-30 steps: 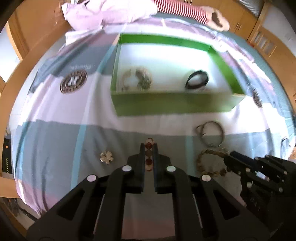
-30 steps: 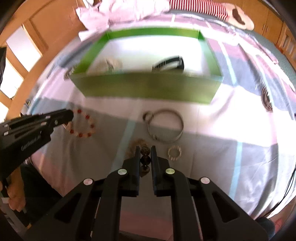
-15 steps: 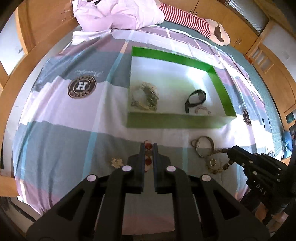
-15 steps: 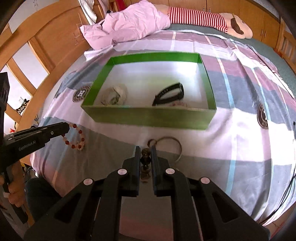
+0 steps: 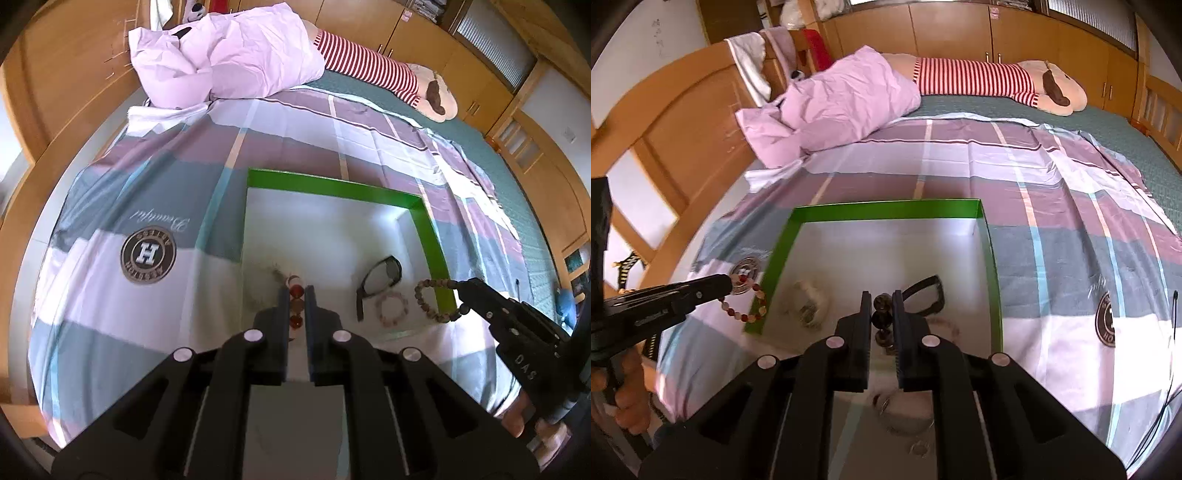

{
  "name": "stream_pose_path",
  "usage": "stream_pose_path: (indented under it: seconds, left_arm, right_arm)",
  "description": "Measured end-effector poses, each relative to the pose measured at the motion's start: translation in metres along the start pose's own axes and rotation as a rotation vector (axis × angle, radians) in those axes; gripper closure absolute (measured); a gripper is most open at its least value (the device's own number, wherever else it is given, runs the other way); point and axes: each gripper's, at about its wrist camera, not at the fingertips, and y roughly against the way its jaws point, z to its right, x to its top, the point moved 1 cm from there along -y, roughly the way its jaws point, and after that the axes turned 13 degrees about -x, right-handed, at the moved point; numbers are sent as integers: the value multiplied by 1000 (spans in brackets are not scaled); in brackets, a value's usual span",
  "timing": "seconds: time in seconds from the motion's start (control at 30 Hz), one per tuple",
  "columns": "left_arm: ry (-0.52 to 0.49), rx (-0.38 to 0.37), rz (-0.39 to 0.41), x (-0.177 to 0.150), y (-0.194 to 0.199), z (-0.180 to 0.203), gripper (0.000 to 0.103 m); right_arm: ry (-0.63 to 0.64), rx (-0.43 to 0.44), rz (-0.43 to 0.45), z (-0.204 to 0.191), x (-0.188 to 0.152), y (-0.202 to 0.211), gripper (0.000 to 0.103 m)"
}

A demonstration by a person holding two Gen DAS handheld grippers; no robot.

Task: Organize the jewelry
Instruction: 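Release the bead strand into the green box with the right tool while the left drops the red bead bracelet, then grasp the silver flower charm with the left tool while the right reaches the silver bangle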

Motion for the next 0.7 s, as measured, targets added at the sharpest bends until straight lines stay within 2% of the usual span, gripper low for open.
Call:
stream_pose_path:
  seconds: [0.07,0.1,0.13,0.17,0.2,0.23,0.27,0.37,0.43,0.5,0.63,0.7]
  left_arm:
    - [-10,10,-15,6,-16,2,95]
    - [-18,16,-26,8,-26,4,94]
    - [-22,26,-34,9,-33,5,89]
    - [-30,42,-50,7,-41,6,85]
    - [-40,51,-62,3,-44,7,77]
    - [-52,50,-65,-1,-44,9,71]
    - [-73,38,-67,-10,-42,12,70]
    - [-100,4,-69,-36,-28,12,57]
    - [-77,5,-63,-58,-17,0,44]
    - [-31,16,-69,-77,-9,-21,41]
    - [97,102,-120,-113,1,-78,40]
    - [158,141,-140,-125,4,-100,39]
  right_arm:
    - [4,-30,-6,0,2,-14,92]
    - [6,-48,-13,0,1,-18,88]
    - [3,-58,-29,2,-1,-21,77]
    - [-5,-46,-36,5,-4,-20,69]
    - [-13,-33,-32,8,-7,-17,56]
    - [-19,-26,-23,12,-12,-12,50]
    - [-17,-30,-23,16,-19,-7,49]
    - [-17,-28,-63,28,-45,-1,39]
    - [-27,-27,-100,35,-65,-4,18]
    - [1,-32,-149,34,-84,-17,17]
    - [139,-83,-248,11,-105,-49,17]
    - [242,-146,-279,-7,-113,-68,17]
